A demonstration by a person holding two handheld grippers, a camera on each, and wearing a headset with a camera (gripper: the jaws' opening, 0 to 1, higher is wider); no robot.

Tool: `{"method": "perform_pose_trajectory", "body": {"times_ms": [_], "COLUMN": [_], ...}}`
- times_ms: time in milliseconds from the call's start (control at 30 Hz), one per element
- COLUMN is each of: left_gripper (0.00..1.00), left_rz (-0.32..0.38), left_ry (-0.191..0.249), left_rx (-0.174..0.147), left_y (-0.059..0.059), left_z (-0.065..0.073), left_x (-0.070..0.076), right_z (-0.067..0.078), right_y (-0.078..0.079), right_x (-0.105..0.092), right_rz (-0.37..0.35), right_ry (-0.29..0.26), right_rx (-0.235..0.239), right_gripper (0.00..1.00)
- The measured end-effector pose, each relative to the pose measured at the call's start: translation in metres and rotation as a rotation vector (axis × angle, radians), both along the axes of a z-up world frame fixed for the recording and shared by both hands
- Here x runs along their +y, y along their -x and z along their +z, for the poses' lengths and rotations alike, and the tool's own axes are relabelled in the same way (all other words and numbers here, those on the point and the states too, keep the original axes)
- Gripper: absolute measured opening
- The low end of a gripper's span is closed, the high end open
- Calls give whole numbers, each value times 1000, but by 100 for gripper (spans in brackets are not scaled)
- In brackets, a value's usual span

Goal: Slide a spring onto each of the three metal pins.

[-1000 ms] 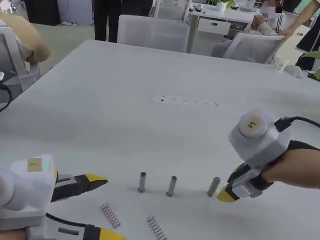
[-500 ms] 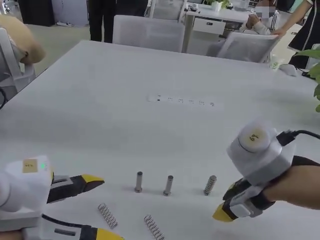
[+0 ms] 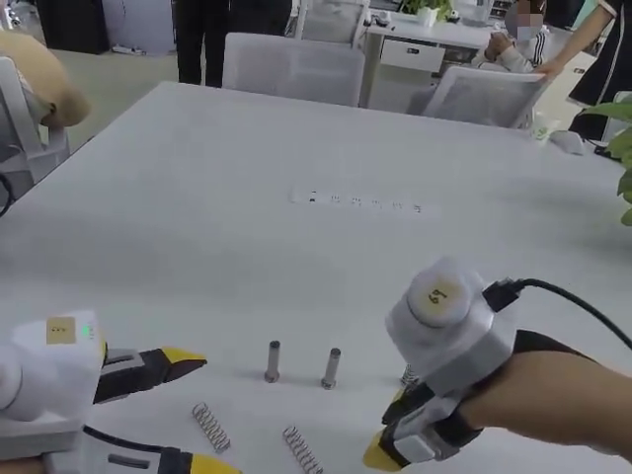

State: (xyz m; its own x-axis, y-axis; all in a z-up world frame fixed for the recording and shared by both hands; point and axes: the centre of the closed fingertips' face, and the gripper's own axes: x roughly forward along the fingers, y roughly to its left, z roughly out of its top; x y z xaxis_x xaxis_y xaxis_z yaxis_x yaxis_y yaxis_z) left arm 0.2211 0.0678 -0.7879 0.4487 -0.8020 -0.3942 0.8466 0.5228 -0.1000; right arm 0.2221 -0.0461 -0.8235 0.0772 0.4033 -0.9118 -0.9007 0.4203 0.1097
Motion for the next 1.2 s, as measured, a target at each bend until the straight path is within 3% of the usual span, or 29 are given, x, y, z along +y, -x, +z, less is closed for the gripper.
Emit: {"method": "perform_pose_trajectory", "body": {"times_ms": [200,467,800,1200], "left_gripper": [72,72,72,71], "left_rz": [0,0,0,-5], "left_ry": [2,5,10,11], "left_rx": [-1,2,2,4], "left_y": [0,1,0,0], "left_z": [1,-1,-1,-2], "left_x": [-1,-1,-1,-1], "right_z": [-4,-23,-36,-40], "right_y": [5,12,4,3], "right_x": [24,44,45,37], "right_rz": [20,49,10,72], "right_ry": [-22,-5,37,86], "right_rx": [6,18,-23,-73], "right_gripper": [25,24,20,14]}}
